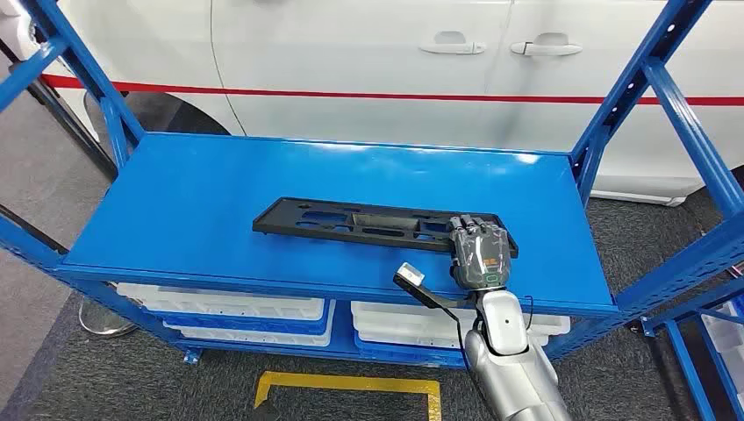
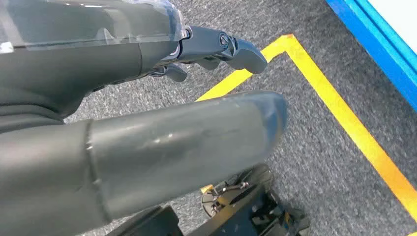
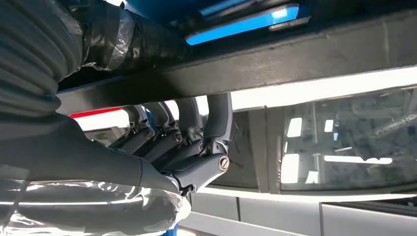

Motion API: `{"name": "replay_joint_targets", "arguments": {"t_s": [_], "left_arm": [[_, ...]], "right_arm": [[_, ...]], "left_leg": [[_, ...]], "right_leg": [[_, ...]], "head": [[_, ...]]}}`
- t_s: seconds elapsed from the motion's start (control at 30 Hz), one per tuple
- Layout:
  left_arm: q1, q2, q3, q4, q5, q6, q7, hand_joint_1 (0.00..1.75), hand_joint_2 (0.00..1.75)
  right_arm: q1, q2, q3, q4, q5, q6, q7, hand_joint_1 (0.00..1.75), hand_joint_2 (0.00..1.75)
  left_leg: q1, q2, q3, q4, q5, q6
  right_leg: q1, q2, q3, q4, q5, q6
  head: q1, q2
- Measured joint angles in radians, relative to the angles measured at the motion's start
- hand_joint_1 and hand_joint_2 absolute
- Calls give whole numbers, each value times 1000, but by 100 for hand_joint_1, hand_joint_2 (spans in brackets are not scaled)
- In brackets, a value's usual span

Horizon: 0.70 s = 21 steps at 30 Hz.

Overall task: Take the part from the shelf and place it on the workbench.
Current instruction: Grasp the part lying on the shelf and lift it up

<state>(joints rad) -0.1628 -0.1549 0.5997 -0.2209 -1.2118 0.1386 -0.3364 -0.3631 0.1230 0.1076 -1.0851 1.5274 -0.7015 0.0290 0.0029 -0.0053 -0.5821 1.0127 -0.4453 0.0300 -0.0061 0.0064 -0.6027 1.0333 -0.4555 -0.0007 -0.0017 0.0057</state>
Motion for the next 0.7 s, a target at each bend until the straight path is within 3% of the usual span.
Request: {"name": "replay_joint_targets", "arguments": {"t_s": [0.07,0.1,0.17,0.2,0.23,0.27,0.37,0.43,0.57,0.6,0.7], "left_arm": [[-1,0,0,0,5,2,-5,0,0],[-3,0,0,0,8,3,-9,0,0],[-4,0,0,0,14,5,-15,0,0],[-3,0,0,0,16,5,-16,0,0],[-3,0,0,0,17,5,-17,0,0],[-3,1,0,0,18,5,-17,0,0],[-3,1,0,0,19,5,-17,0,0],[-4,1,1,-1,19,6,-17,0,0],[-4,1,1,-1,19,6,-18,0,0],[-4,1,1,-1,19,6,-18,0,0],[-3,1,1,-2,19,6,-18,0,0]], "right_arm": [[0,-1,-3,-2,-1,0,-3,175,175],[1,-2,-5,-5,-2,0,-5,175,175],[5,-4,-10,-7,-2,0,-7,175,175],[8,-4,-12,-7,-2,0,-8,175,175],[11,-5,-13,-7,-2,0,-10,175,175],[12,-5,-14,-7,-2,0,-11,175,175],[11,-5,-15,-13,-3,0,-14,175,175],[10,-5,-15,-17,-2,0,-16,175,175],[9,-6,-16,-22,-2,0,-17,175,175],[8,-6,-16,-23,-2,0,-17,175,175],[9,-6,-16,-23,-2,0,-16,175,175]], "left_leg": [[3,1,5,-8,4,5],[6,2,8,-14,7,10],[4,3,8,-15,7,15],[4,3,7,-14,7,16],[4,2,7,-12,6,16],[4,2,7,-10,5,15],[3,0,6,5,-5,7],[0,-1,2,11,-10,-2],[2,-1,-5,28,-25,-23],[4,-1,-21,64,-49,-28],[8,0,-107,252,-137,-41]], "right_leg": [[0,-1,-9,24,-18,4],[1,-1,-26,61,-41,8],[-2,-1,-86,186,-102,14],[-4,-1,-115,241,-121,17],[-6,-1,-129,268,-121,19],[-8,-2,-122,253,-100,20],[-8,-4,-31,68,-13,14],[-5,-4,-4,9,-3,6],[-6,-5,0,-2,3,-16],[-8,-5,2,-6,6,-22],[-8,-7,3,-7,6,-28]], "head": [[0,0],[1,0],[1,0],[0,0],[0,0],[0,0],[1,0],[0,0],[0,0],[0,0],[0,0]]}}
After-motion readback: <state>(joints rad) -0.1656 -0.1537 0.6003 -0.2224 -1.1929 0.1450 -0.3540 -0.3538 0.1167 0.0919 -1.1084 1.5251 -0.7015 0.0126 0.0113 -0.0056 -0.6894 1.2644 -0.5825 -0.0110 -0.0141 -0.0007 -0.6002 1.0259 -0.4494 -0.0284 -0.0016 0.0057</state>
